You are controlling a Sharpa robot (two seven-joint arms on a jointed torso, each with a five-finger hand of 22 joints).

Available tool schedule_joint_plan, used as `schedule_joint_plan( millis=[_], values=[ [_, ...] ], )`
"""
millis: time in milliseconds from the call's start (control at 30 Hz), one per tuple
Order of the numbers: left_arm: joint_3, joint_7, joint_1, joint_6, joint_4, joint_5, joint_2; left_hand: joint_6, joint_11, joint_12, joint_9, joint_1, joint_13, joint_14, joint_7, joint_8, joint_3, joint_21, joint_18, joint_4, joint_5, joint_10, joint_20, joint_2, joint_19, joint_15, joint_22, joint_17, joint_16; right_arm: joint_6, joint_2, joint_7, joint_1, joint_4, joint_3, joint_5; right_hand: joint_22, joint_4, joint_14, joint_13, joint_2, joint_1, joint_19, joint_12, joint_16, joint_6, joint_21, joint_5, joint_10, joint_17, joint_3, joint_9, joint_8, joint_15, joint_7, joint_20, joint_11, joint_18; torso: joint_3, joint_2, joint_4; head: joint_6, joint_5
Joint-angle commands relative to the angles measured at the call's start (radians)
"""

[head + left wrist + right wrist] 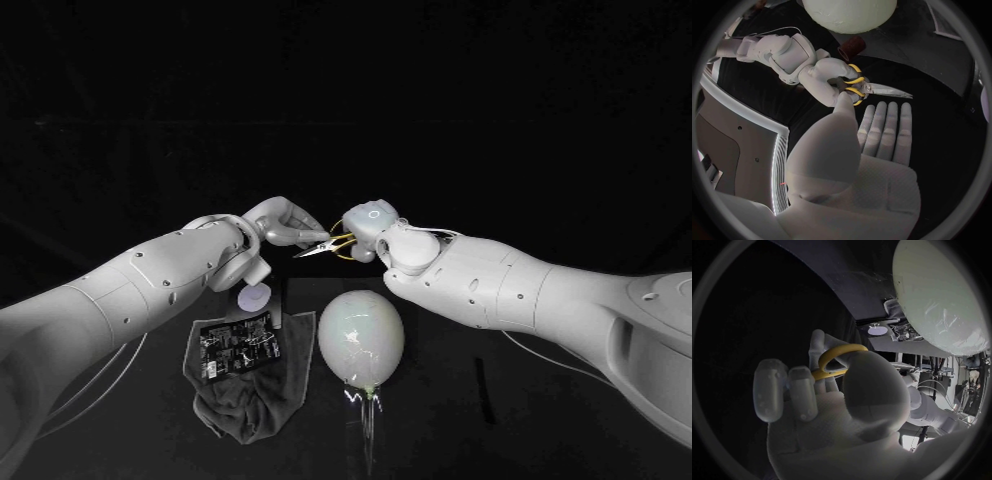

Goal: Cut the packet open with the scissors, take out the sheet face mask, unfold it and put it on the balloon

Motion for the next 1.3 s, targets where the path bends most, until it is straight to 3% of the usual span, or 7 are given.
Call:
schedule_joint_plan(
  millis=[33, 233, 633, 833, 900, 1000, 1300],
  values=[
    [0.001, -0.020, 0.003, 0.020, 0.004, 0.015, 0.006, -0.006, 0.003, -0.003, -0.001, 0.010, -0.001, 0.009, 0.006, -0.003, -0.007, 0.007, 0.007, -0.001, -0.002, -0.002, -0.001, -0.001, 0.007, 0.001, 0.002, 0.001, 0.003, -0.055, 0.000, 0.010, 0.001, 0.012, 0.001, -0.021, 0.208, 0.026, 0.071, -0.001, -0.001, 0.009, 0.027, -0.004, 0.007, 0.014, 0.008, -0.001, 0.156, 0.115, 0.041, 0.003, 0.004, -0.068, 0.004, -0.003, -0.021, 0.012, 0.0006, -0.001, 0.0003, 0.000, -0.001],
    [0.001, -0.025, 0.003, 0.035, 0.006, 0.017, 0.012, 0.004, 0.003, -0.001, 0.000, 0.011, 0.000, 0.024, 0.008, 0.001, -0.016, 0.012, 0.010, 0.001, -0.002, 0.002, 0.000, 0.004, 0.012, -0.001, 0.004, 0.004, 0.009, -0.048, 0.003, 0.012, 0.001, 0.019, 0.001, -0.021, 0.208, 0.026, 0.071, -0.001, -0.001, 0.009, 0.027, -0.004, 0.007, 0.014, 0.008, -0.001, 0.156, 0.115, 0.041, 0.003, 0.004, -0.068, 0.004, -0.003, -0.021, 0.012, -0.0001, -0.001, 0.0006, 0.000, 0.000],
    [0.000, -0.040, 0.003, 0.088, 0.008, 0.017, 0.017, 0.073, -0.034, 0.021, 0.011, 0.050, 0.006, 0.069, -0.032, 0.035, -0.029, 0.019, 0.015, -0.001, -0.001, 0.097, -0.002, 0.049, 0.008, -0.028, 0.007, 0.021, 0.028, -0.028, 0.010, 0.001, 0.001, 0.012, 0.001, -0.022, 0.208, 0.031, 0.071, -0.002, -0.006, 0.010, 0.026, -0.006, 0.007, 0.015, 0.007, -0.005, 0.157, 0.115, 0.047, 0.006, 0.004, -0.069, 0.004, -0.003, -0.022, 0.012, 0.0000, -0.001, 0.0008, -0.002, 0.001],
    [0.000, -0.054, 0.003, 0.111, 0.008, 0.030, 0.013, 0.110, -0.052, 0.026, 0.016, 0.115, 0.005, 0.106, -0.047, 0.050, -0.001, 0.025, 0.021, -0.007, -0.001, 0.139, -0.004, 0.098, 0.011, -0.045, 0.011, 0.036, 0.046, -0.033, 0.010, 0.000, 0.001, 0.014, 0.001, -0.022, 0.207, 0.034, 0.071, -0.003, -0.009, 0.010, 0.025, -0.007, 0.006, 0.014, 0.003, -0.007, 0.157, 0.112, 0.050, 0.008, 0.004, -0.069, 0.004, -0.004, -0.022, 0.013, 0.0000, -0.001, 0.0003, -0.003, 0.000],
    [0.000, -0.064, 0.003, 0.124, 0.010, 0.048, 0.011, 0.134, -0.067, 0.030, 0.022, 0.171, 0.004, 0.132, -0.060, 0.062, 0.043, 0.029, 0.025, -0.012, 0.000, 0.171, -0.007, 0.154, 0.010, -0.058, 0.013, 0.047, 0.060, -0.035, 0.009, 0.000, 0.001, 0.014, 0.001, -0.022, 0.206, 0.035, 0.071, -0.003, -0.010, 0.010, 0.022, -0.007, 0.006, 0.014, -0.002, -0.008, 0.157, 0.112, 0.051, 0.008, 0.004, -0.069, 0.004, -0.004, -0.022, 0.014, -0.0004, -0.001, 0.0006, -0.003, 0.000],
    [0.000, -0.074, 0.003, 0.136, 0.012, 0.060, 0.010, 0.150, -0.074, 0.033, 0.029, 0.217, 0.003, 0.151, -0.064, 0.073, 0.076, 0.033, 0.027, -0.028, -0.002, 0.196, -0.011, 0.169, 0.007, -0.066, 0.016, 0.056, 0.071, -0.041, 0.008, 0.001, 0.001, 0.012, 0.001, -0.022, 0.200, 0.037, 0.069, -0.003, -0.011, 0.010, 0.014, -0.008, 0.003, 0.013, -0.020, -0.009, 0.156, 0.105, 0.052, 0.009, 0.004, -0.068, 0.004, -0.004, -0.021, 0.018, -0.0006, -0.001, 0.0006, -0.004, 0.000],
    [0.000, -0.093, 0.003, 0.163, 0.016, 0.064, 0.011, 0.162, -0.084, 0.026, 0.055, 0.264, 0.000, 0.177, -0.068, 0.099, 0.143, 0.069, 0.025, -0.043, -0.001, 0.244, -0.024, 0.143, 0.002, -0.077, 0.039, 0.079, 0.083, -0.075, 0.009, 0.004, 0.001, 0.014, 0.001, -0.022, 0.196, 0.045, 0.067, -0.005, -0.017, 0.010, 0.008, -0.011, -0.001, 0.012, -0.033, -0.012, 0.155, 0.096, 0.057, 0.012, 0.003, -0.067, 0.004, -0.003, -0.021, 0.020, 0.0008, -0.001, 0.0005, -0.008, 0.004]
  ],
)
